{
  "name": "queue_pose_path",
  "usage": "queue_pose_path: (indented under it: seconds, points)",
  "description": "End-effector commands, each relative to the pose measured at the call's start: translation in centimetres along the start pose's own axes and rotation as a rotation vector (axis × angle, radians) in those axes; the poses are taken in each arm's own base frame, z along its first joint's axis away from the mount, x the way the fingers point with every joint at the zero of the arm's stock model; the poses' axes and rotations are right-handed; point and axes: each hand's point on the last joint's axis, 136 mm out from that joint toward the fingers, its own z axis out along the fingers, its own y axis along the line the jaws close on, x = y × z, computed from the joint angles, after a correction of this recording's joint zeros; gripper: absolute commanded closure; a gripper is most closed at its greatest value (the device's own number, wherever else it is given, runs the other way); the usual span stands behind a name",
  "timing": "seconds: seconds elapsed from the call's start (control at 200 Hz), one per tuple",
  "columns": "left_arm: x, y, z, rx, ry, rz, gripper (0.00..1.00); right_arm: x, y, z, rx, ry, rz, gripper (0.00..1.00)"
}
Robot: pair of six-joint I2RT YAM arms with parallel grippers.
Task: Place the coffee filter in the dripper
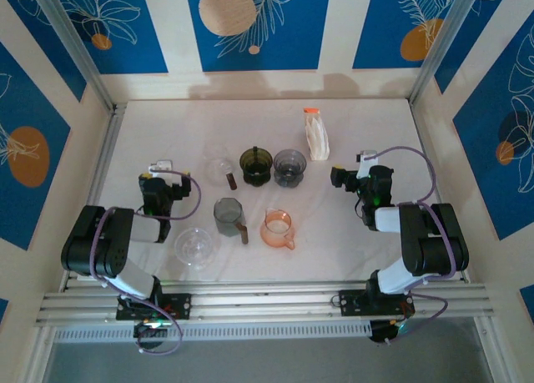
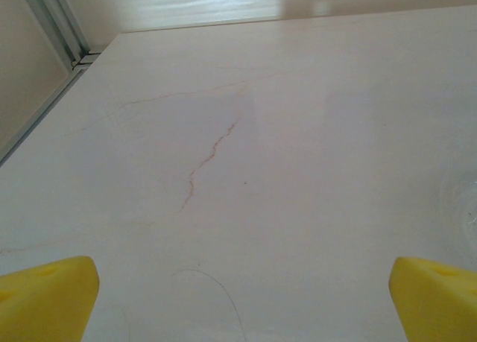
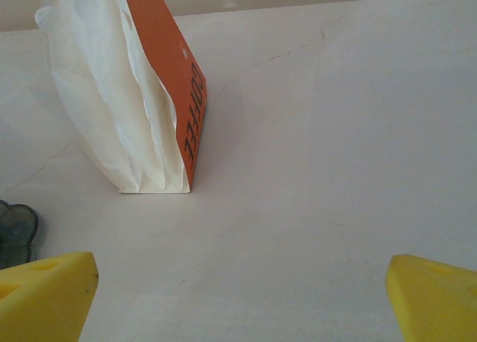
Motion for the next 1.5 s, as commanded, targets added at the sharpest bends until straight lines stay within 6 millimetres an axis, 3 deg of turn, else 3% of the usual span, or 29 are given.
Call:
queue_pose_path:
  seconds: [0.0, 0.67, 1.015, 1.175, 1.236, 1.286, 1.316, 1.371, 1.496]
  points:
    - [-0.6, -0.4, 0.3, 0.016, -0.014, 0.008, 0.00, -0.3, -0.1, 0.0, -0.006, -0.013, -0.003, 0.01]
    - [-0.7, -0.4, 0.3, 0.018, -0.015, 0.007, 0.00, -0.4, 0.0, 0.0, -0.025, -0.011, 0.011, 0.01]
    - [-4.6, 2.2, -1.8, -0.097, -0.016, -0.035, 0.00, -3.1, -1.8, -1.3, 0.129, 0.091, 0.110, 0.01]
    - [-9.1, 5.9, -4.1, -0.272, -0.173, -0.307, 0.00, -5.1, -2.9, -3.3, 0.267, 0.030, 0.229, 0.01]
    - [-9.9, 7.7, -5.4, -0.354, -0.210, -0.472, 0.00, -5.3, -3.9, -4.3, 0.329, 0.031, 0.435, 0.01]
    - [-10.4, 8.7, -6.5, -0.390, -0.217, -0.596, 0.00, -3.8, -5.4, -5.9, 0.434, 0.113, 0.685, 0.01]
    - [-10.4, 9.0, -7.0, -0.396, -0.208, -0.657, 0.00, -3.2, -5.5, -6.2, 0.428, 0.158, 0.769, 0.01]
    - [-10.4, 9.2, -7.9, -0.388, -0.196, -0.753, 0.00, -4.1, -4.0, -5.3, 0.249, 0.198, 0.774, 0.01]
    - [-12.2, 7.2, -8.0, -0.189, -0.200, -0.800, 0.00, -3.9, -2.4, -4.9, 0.156, 0.189, 0.799, 0.01]
